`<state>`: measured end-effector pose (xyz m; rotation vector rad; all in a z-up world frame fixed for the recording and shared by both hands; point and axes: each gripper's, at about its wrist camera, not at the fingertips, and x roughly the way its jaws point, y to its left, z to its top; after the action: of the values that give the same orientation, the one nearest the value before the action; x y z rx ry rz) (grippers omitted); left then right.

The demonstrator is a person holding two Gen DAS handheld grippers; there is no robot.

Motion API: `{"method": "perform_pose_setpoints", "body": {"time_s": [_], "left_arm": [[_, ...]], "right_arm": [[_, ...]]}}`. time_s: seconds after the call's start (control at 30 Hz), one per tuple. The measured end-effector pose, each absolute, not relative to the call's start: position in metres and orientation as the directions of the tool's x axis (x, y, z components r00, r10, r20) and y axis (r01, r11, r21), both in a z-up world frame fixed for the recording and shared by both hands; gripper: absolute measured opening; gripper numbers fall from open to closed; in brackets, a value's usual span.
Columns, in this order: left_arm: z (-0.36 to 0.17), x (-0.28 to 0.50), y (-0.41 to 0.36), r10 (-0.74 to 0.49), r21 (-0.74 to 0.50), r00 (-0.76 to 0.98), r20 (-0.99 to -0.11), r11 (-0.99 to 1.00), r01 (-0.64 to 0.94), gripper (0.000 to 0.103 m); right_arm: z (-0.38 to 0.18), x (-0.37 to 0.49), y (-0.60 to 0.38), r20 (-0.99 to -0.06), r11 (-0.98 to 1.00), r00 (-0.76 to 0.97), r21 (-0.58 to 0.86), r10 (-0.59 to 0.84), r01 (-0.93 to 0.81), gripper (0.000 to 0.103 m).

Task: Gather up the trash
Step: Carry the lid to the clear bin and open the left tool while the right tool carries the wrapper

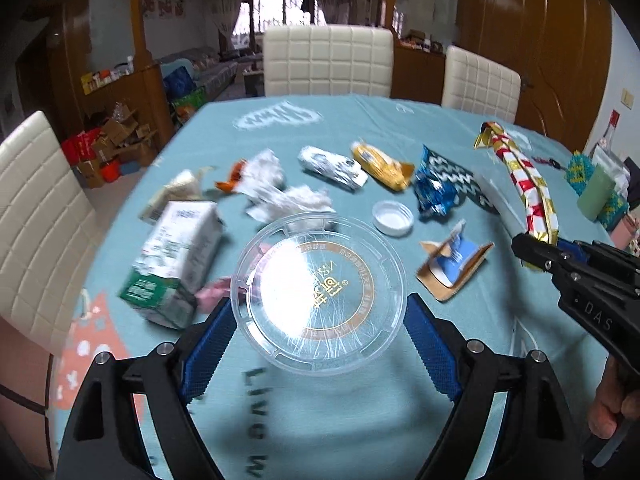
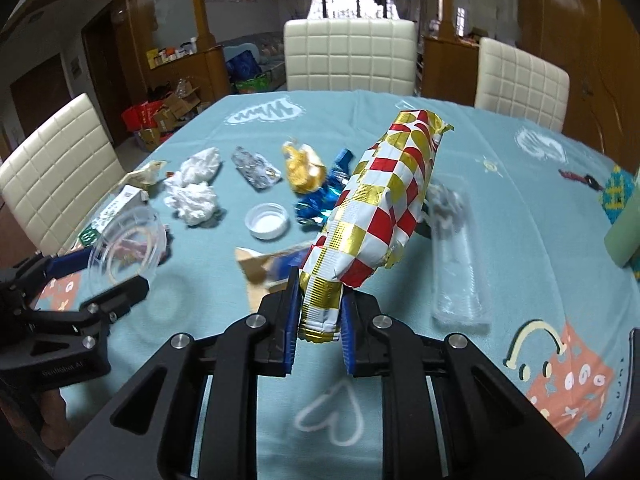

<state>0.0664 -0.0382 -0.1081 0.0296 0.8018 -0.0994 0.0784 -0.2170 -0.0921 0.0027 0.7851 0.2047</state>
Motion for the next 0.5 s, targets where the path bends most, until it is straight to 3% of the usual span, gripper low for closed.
{"method": "perform_pose_setpoints", "body": {"time_s": [0.5], "left_arm": [[-0.093,0.049,0.11,0.141,0.012,0.724,-0.675,0.984,-0.18,0.083]], "right_arm": [[-0.078,0.093,-0.064,-0.701,0.856,0.604,0.02,0.38,-0.516,0.019]]}}
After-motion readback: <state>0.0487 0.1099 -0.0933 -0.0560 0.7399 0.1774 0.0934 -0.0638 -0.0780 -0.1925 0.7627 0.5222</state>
